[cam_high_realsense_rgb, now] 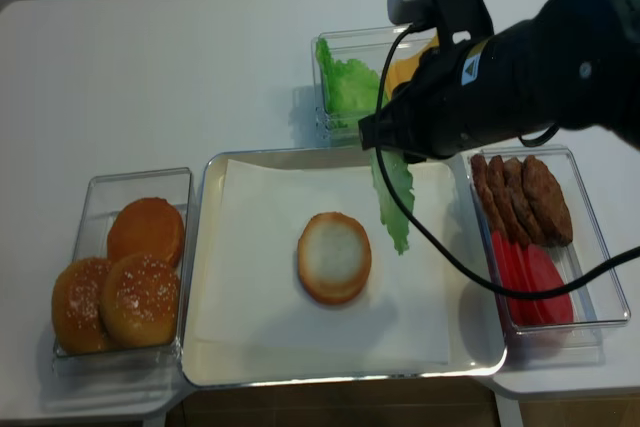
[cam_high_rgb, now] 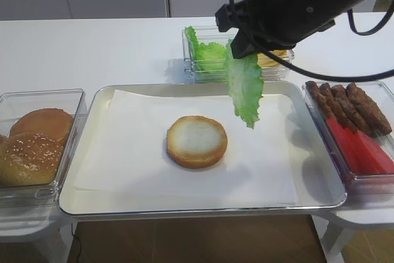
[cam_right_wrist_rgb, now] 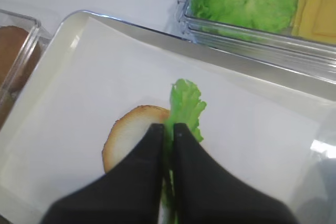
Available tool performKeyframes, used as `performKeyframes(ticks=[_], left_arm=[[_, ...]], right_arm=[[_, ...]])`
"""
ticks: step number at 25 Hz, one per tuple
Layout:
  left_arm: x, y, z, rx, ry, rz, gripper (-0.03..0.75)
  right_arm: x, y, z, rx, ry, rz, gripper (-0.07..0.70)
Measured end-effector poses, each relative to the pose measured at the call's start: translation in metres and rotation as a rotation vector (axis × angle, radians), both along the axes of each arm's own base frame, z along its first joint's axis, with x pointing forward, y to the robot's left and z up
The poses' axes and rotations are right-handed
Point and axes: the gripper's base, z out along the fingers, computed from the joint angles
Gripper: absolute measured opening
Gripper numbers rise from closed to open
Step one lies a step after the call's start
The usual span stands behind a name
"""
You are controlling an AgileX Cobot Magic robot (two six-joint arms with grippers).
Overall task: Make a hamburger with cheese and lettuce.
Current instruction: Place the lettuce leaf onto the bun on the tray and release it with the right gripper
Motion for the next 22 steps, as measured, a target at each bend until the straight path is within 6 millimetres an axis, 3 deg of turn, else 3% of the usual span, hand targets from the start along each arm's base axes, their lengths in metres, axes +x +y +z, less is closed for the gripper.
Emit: performKeyframes(ticks=[22], left_arm=[[0.0, 0.0, 0.0, 0.0, 0.0, 0.0, 0.358]], right_arm=[[0.03, 0.019, -0.052, -0.023, 0.07, -0.042, 0.052]])
